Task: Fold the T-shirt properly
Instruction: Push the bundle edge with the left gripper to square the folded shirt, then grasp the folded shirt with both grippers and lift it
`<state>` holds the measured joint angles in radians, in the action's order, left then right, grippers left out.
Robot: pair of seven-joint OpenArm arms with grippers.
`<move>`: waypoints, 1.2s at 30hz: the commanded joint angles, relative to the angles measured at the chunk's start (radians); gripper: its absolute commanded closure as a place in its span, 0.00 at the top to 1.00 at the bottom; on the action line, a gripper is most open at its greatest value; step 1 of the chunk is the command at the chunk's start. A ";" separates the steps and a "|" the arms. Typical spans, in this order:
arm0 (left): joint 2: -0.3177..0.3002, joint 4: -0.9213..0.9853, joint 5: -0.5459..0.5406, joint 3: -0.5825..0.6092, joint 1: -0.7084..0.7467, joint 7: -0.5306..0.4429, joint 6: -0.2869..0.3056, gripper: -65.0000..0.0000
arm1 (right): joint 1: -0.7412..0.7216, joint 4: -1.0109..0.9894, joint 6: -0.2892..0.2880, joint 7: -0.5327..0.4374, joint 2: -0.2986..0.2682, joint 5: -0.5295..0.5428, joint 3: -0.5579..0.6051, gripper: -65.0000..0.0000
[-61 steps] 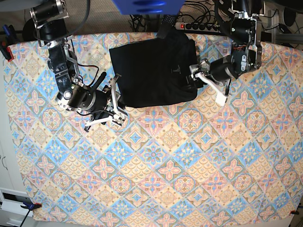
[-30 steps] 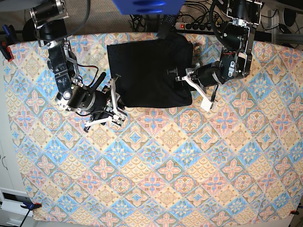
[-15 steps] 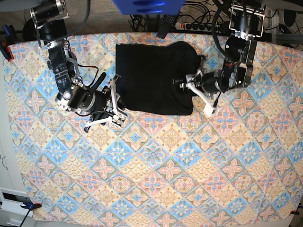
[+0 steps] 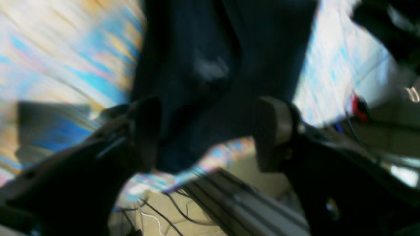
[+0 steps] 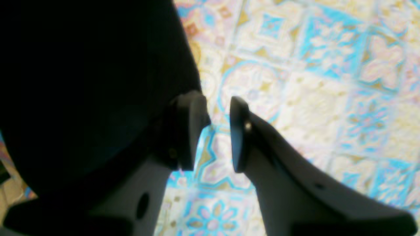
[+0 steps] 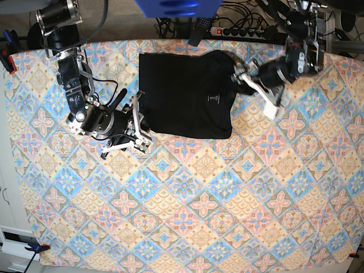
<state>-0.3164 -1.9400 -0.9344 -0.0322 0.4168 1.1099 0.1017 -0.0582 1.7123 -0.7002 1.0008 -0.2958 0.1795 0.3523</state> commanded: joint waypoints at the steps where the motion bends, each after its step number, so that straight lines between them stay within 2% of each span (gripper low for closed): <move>1: -0.010 -0.026 -0.012 0.012 0.009 -0.018 0.005 0.47 | -0.045 -0.001 0.002 -0.017 -0.007 0.004 -0.005 0.23; 3: -0.010 -0.028 -0.012 0.039 0.026 -0.018 0.005 0.29 | -0.067 -0.038 0.002 -0.017 -0.001 0.004 -0.003 0.19; 5: -0.010 -0.023 -0.008 0.067 0.029 -0.020 0.005 0.13 | -0.084 -0.070 0.002 -0.017 0.028 0.002 -0.003 0.14; 7: -0.010 -0.022 -0.007 0.102 0.029 -0.020 0.005 0.06 | -0.087 -0.107 0.002 -0.017 0.057 0.002 -0.005 0.12; 10: -0.010 -0.011 0.008 0.150 0.029 -0.020 0.002 0.06 | -0.148 -0.160 0.002 -0.017 0.063 0.001 -0.002 0.12; 12: -0.008 0.023 0.056 0.186 0.024 -0.020 0.002 0.06 | -0.180 -0.205 0.002 -0.017 0.070 0.001 -0.002 0.12; 16: 0.000 0.081 0.145 0.242 0.021 -0.064 0.002 0.06 | -0.203 -0.297 0.002 -0.020 0.142 -0.001 0.006 0.12; 21: 0.007 0.179 0.216 0.285 -0.002 -0.115 0.002 0.06 | -0.262 -0.423 0.002 -0.066 0.175 -0.013 0.038 0.12; 28: 0.003 0.259 0.275 0.294 -0.066 -0.155 0.002 0.06 | -0.272 -0.481 0.002 -0.087 0.177 -0.191 0.135 0.12; 36: 0.004 0.359 0.289 0.295 -0.207 -0.158 0.002 0.06 | -0.131 -0.421 0.002 -0.084 0.155 -0.205 0.132 0.12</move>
<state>-0.3031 -1.5707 -0.6579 0.2687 0.2188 0.9779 0.1116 -0.1722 1.2758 -0.6903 0.9123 -0.1390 -0.0360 0.4877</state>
